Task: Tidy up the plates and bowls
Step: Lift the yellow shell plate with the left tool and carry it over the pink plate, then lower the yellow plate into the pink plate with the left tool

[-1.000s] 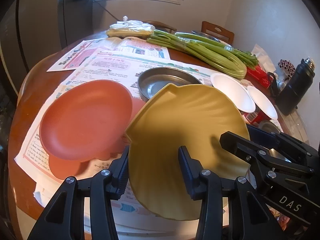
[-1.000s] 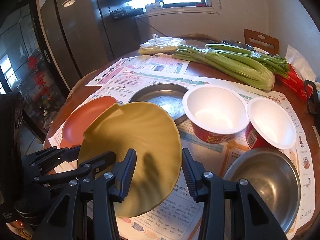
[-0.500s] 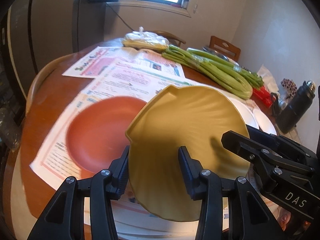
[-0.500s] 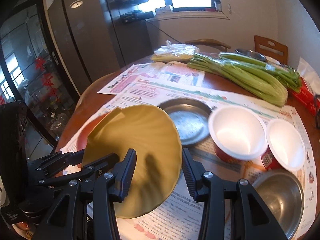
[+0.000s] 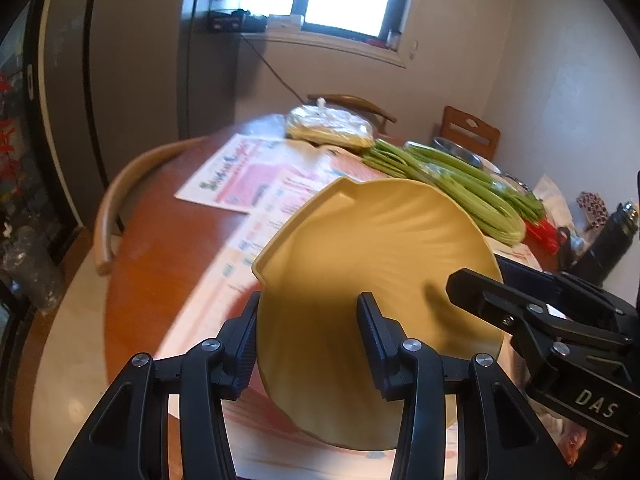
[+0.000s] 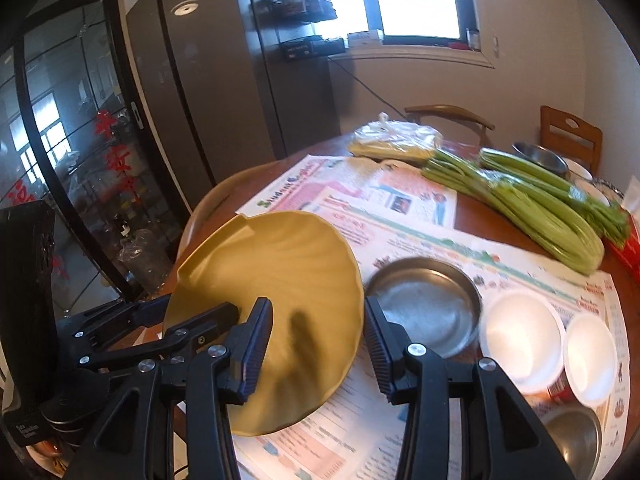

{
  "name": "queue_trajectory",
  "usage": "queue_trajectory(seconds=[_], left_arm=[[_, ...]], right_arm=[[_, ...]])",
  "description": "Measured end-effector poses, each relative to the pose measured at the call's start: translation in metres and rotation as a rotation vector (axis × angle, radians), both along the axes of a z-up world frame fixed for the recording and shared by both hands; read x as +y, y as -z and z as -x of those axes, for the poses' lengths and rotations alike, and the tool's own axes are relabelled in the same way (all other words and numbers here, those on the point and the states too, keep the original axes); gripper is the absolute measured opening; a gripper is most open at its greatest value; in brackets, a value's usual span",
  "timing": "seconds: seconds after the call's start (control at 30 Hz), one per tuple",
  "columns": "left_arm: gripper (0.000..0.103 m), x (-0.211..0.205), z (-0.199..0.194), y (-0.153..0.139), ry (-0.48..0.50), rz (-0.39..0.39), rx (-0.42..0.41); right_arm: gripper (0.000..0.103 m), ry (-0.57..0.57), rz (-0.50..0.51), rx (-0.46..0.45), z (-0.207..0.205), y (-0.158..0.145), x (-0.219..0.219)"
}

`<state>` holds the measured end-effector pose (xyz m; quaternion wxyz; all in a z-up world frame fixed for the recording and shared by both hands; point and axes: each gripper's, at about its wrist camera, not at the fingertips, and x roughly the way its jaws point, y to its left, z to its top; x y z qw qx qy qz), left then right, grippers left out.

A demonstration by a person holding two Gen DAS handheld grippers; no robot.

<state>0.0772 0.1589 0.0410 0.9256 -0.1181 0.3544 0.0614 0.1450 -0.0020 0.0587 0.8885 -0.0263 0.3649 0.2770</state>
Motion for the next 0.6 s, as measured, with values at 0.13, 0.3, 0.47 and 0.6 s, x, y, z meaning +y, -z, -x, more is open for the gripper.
queue_trajectory(seconds=[0.13,0.3,0.47,0.6], left_arm=[[0.047,0.014,-0.005,-0.002,-0.014,-0.013,0.005],[0.047,0.028,-0.011,0.011,-0.027,-0.003,0.034],[0.047,0.034,-0.016,0.030,-0.030,0.016,0.067],[0.047,0.035,-0.021,0.044,-0.030,0.018,0.092]], right_arm=[[0.046,-0.013,-0.002,0.006,-0.008,-0.002,0.016],[0.046,-0.024,0.005,0.037,-0.014,0.010,0.030],[0.046,-0.027,0.029,0.069,-0.021,0.027,0.038],[0.046,-0.028,0.038,0.095,-0.024,0.041,0.040]])
